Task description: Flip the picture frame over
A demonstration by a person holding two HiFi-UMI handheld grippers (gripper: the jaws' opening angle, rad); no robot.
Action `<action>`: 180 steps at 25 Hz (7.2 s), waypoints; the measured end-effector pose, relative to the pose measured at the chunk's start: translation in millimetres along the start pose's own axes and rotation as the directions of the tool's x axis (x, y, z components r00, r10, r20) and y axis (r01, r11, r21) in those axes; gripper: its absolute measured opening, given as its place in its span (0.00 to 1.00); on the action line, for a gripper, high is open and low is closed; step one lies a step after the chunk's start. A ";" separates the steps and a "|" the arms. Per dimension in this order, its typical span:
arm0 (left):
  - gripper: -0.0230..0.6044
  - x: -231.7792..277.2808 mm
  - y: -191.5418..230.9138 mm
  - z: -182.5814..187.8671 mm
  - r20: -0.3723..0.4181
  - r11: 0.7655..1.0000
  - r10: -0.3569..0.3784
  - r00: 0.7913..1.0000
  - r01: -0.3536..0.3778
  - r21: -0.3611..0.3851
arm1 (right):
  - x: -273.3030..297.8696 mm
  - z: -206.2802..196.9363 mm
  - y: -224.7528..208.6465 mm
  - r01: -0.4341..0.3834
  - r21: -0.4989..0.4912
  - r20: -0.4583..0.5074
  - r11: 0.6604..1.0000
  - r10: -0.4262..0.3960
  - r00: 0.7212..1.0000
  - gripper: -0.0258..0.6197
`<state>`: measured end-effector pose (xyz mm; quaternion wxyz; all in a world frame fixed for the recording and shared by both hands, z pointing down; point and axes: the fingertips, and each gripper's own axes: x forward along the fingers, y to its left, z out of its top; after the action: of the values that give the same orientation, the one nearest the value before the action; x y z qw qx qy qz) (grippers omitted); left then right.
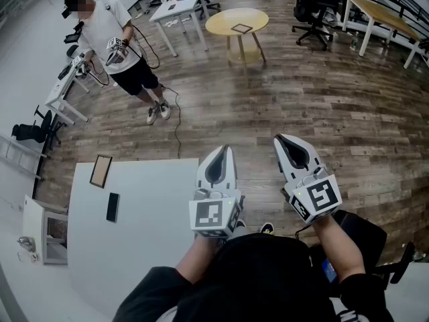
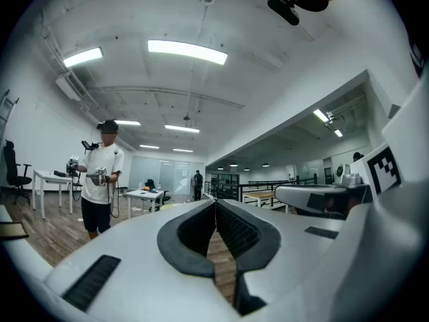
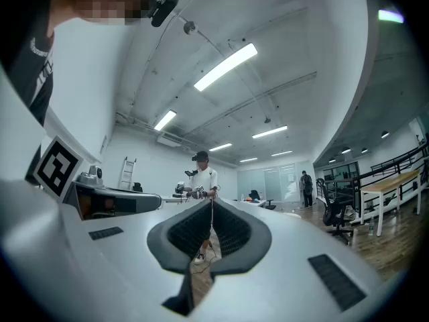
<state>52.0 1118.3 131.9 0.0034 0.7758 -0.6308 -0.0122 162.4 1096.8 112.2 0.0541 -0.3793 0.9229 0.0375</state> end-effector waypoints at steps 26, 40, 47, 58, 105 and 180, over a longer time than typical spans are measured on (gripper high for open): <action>0.07 39.4 -1.1 -32.2 -0.075 0.999 0.004 0.997 -0.008 -0.051 | 10.2 -49.6 -39.6 0.038 0.041 -0.042 0.998 -0.037 0.998 0.07; 0.07 199.8 105.1 -53.3 -0.107 0.996 -0.009 0.994 -0.001 -0.094 | 180.7 -80.9 -108.4 0.008 -0.054 -0.113 0.998 -0.014 0.994 0.07; 0.07 247.5 155.8 -58.1 -0.106 0.991 -0.024 0.994 0.010 -0.131 | 253.6 -97.4 -115.8 -0.019 -0.061 -0.145 0.998 0.010 0.989 0.07; 0.07 297.6 191.1 -68.9 -0.124 0.990 -0.047 0.991 0.030 -0.138 | 318.9 -112.2 -128.0 -0.058 -0.062 -0.177 0.996 0.047 0.983 0.07; 0.07 637.2 163.5 -114.1 -0.233 0.999 -0.032 0.972 0.033 0.000 | 471.0 -169.4 -417.6 -0.120 0.100 -0.119 0.988 0.131 0.984 0.07; 0.07 1115.4 365.2 -152.6 -0.224 0.999 0.027 0.974 -0.036 -0.034 | 897.4 -333.7 -730.1 -0.269 -0.063 -0.305 0.961 0.239 0.922 0.07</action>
<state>-74.6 -49.6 275.6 0.0890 0.7619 -0.6384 0.0632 18.7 -82.5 307.3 -0.1089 -0.2599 0.9588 0.0351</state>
